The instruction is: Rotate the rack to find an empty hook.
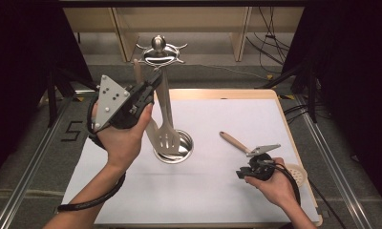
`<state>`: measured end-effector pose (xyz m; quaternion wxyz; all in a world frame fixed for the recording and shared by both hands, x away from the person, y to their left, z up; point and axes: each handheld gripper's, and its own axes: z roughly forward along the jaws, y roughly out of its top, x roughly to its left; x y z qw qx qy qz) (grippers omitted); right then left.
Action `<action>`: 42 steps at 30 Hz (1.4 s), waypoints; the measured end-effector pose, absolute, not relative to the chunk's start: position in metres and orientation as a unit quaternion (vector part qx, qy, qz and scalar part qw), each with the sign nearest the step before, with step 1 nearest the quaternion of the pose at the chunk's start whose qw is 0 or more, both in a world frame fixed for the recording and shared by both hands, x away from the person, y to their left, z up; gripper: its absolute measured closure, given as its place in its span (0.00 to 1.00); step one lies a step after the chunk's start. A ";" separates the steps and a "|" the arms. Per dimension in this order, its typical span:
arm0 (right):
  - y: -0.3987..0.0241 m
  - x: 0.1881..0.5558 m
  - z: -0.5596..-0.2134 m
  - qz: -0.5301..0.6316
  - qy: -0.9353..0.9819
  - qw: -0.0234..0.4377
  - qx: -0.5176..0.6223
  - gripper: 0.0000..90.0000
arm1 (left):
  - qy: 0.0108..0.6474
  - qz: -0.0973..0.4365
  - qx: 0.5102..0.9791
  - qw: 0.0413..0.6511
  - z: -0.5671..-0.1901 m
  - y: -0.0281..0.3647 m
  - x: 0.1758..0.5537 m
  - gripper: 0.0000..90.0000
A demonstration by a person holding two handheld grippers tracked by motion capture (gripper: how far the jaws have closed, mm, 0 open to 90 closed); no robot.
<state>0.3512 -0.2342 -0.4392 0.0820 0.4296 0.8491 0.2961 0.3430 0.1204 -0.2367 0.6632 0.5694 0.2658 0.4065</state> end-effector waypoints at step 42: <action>-0.237 0.353 -0.434 0.301 0.843 0.086 0.438 0.81 | 0.249 0.401 0.573 0.671 -0.257 0.145 0.315 0.88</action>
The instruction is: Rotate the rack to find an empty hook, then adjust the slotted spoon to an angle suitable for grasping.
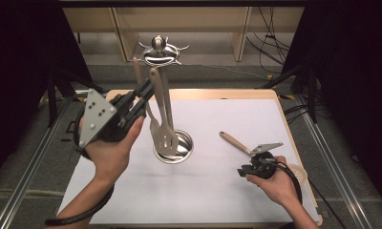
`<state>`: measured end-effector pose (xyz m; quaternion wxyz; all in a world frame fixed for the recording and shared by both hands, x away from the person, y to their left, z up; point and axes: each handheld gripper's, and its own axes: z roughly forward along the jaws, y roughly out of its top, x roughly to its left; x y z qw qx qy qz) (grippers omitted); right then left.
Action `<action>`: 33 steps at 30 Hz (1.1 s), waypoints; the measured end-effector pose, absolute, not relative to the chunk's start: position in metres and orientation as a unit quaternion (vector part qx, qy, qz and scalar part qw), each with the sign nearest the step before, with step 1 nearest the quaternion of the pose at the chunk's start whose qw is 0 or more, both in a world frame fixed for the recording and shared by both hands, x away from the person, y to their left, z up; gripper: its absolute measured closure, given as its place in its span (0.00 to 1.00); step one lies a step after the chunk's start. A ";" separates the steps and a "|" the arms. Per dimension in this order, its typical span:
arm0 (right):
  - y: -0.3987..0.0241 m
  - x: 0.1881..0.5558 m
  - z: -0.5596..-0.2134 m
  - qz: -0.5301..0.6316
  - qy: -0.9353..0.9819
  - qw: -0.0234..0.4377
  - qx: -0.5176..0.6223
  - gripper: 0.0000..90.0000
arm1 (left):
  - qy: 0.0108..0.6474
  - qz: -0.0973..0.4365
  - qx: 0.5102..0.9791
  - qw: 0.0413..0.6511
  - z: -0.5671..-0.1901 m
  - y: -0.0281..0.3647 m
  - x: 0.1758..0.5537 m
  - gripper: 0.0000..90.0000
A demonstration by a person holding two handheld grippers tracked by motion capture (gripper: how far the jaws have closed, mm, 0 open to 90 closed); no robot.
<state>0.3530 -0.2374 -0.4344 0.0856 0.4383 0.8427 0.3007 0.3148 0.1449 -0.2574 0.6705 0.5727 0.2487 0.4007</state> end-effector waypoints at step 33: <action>-0.260 0.388 -0.415 0.283 0.839 0.108 0.452 0.74 | 0.409 0.331 0.622 0.579 -0.409 0.234 0.282 0.53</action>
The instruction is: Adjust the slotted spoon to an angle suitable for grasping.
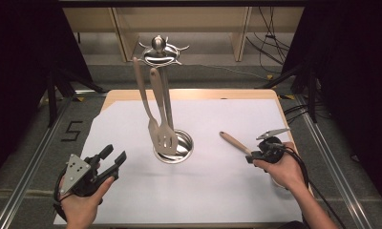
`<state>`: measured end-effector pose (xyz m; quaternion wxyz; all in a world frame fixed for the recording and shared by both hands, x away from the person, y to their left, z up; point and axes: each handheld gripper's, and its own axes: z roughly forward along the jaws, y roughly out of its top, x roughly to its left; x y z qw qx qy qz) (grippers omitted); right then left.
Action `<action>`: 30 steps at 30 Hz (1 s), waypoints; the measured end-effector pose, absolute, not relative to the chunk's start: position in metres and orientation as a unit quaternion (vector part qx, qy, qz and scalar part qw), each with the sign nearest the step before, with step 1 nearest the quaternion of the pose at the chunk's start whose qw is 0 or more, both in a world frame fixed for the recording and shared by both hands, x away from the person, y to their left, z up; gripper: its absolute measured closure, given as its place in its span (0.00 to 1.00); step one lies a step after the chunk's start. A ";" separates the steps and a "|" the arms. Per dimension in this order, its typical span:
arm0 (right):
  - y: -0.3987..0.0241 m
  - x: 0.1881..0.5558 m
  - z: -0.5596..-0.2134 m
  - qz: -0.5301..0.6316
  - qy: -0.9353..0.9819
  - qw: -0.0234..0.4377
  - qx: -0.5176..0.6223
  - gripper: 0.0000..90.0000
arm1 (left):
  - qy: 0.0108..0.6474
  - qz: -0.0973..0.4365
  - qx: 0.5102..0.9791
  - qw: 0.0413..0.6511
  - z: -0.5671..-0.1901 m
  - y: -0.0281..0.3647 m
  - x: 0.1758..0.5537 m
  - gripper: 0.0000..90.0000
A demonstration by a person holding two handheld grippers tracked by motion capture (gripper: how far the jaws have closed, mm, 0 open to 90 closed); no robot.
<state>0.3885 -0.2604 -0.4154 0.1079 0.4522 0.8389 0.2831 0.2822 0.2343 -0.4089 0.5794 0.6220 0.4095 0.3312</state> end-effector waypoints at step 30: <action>-0.279 0.430 -0.434 0.174 0.864 0.089 0.465 0.75 | 0.409 0.323 0.626 0.580 -0.412 0.235 0.281 0.52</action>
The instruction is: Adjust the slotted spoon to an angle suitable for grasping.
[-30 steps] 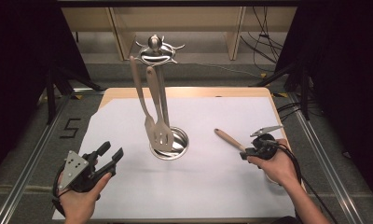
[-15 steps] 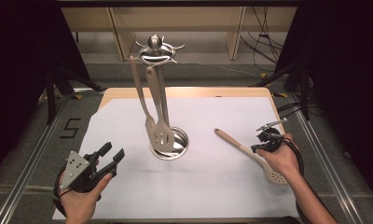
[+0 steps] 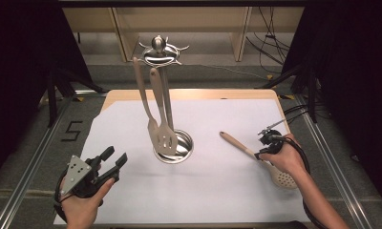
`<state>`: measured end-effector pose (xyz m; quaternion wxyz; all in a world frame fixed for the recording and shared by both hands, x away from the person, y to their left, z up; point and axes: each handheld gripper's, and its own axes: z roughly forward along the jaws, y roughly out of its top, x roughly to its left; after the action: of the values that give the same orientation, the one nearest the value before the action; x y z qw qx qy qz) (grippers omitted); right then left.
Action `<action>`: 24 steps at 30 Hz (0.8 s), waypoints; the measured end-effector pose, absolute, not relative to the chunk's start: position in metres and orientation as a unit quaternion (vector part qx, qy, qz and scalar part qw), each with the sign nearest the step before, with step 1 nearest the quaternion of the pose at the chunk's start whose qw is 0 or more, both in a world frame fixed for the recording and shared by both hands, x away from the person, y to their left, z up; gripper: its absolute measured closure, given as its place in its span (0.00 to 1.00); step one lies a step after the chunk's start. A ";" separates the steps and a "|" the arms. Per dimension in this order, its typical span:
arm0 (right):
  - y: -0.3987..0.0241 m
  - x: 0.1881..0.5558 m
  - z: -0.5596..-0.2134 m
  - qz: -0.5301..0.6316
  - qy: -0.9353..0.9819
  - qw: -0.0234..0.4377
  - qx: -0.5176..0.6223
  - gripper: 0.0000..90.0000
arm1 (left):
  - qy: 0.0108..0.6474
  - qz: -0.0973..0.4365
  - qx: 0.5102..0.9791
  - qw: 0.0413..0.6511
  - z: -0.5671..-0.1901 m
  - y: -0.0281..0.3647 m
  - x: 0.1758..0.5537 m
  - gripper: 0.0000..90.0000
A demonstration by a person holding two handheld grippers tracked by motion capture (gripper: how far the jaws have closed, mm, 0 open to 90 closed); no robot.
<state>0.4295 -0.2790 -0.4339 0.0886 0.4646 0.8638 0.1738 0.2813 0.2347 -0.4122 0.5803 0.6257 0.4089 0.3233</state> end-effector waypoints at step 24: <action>-0.265 0.449 -0.444 0.133 0.880 0.068 0.450 0.69 | 0.408 0.323 0.625 0.581 -0.412 0.233 0.280 0.52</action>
<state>0.4493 -0.2651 -0.4443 0.0680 0.4501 0.8804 0.1328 0.2801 0.2331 -0.4115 0.5813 0.6254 0.4079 0.3233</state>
